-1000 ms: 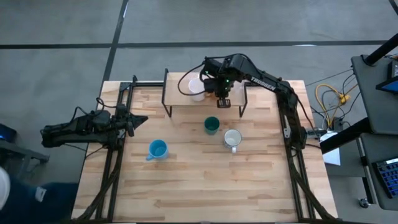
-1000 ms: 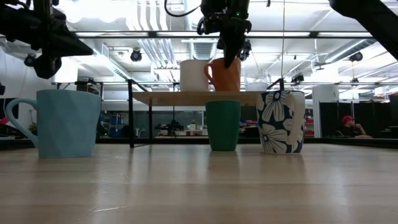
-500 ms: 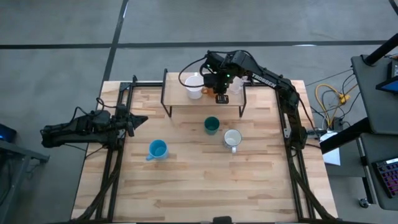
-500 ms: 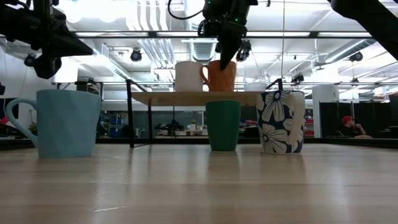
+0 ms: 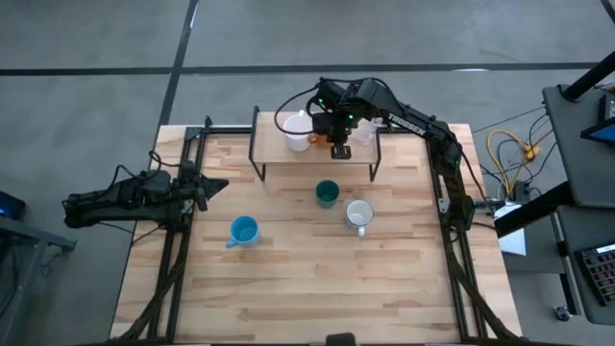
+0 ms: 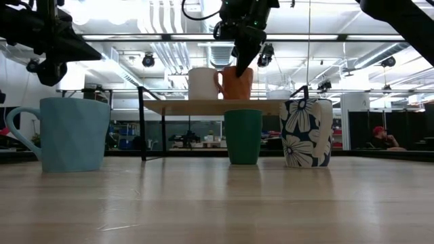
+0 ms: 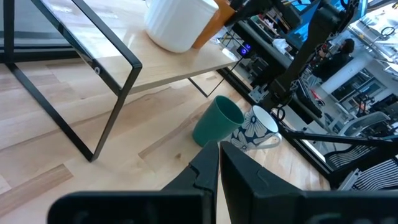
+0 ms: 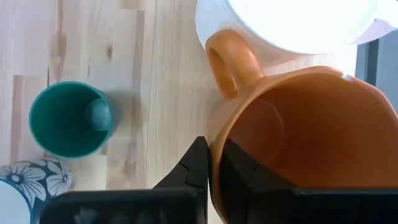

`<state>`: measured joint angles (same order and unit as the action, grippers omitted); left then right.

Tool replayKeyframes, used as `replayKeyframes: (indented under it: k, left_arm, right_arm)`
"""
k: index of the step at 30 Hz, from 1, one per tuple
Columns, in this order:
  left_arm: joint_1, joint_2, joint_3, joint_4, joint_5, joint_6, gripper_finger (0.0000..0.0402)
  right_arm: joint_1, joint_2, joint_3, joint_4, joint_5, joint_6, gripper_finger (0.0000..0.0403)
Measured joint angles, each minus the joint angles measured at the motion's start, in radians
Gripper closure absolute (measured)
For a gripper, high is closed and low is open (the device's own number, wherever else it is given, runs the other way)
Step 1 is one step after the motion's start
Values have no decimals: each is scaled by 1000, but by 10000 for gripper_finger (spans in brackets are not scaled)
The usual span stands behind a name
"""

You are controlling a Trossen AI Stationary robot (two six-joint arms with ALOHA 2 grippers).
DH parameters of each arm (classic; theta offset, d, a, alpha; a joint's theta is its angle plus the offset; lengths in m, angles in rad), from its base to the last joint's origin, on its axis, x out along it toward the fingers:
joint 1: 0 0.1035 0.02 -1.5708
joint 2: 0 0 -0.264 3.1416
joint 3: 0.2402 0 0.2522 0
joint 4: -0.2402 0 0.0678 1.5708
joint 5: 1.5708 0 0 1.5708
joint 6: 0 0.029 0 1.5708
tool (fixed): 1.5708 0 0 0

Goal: Stack small to large cups/mugs on shelf
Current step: Put the orange mug on the shelf, then put the blue mug on the shelf

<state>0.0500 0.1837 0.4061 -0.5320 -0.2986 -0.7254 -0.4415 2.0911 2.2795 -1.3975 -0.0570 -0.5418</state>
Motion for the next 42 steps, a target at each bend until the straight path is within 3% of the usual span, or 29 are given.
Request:
replayKeyframes:
  k: [5, 18, 24, 34, 42]
  left_arm:
    - [0, 2, 0, 0, 2, 1, 400]
    - [0, 1, 0, 0, 4, 6, 400]
    - [0, 3, 0, 0, 4, 6, 400]
    - [0, 4, 0, 0, 4, 6, 400]
    - [1, 4, -1, -18, 42, -18, 400]
  right_arm:
    - [0, 0, 0, -2, 0, 41, 383]
    - [12, 3, -1, -22, 20, 38, 297]
    - [18, 2, 72, -21, 75, 16, 292]
    - [18, -93, 75, -9, 122, 7, 292]
    - [109, -248, 75, 23, 136, 98, 298]
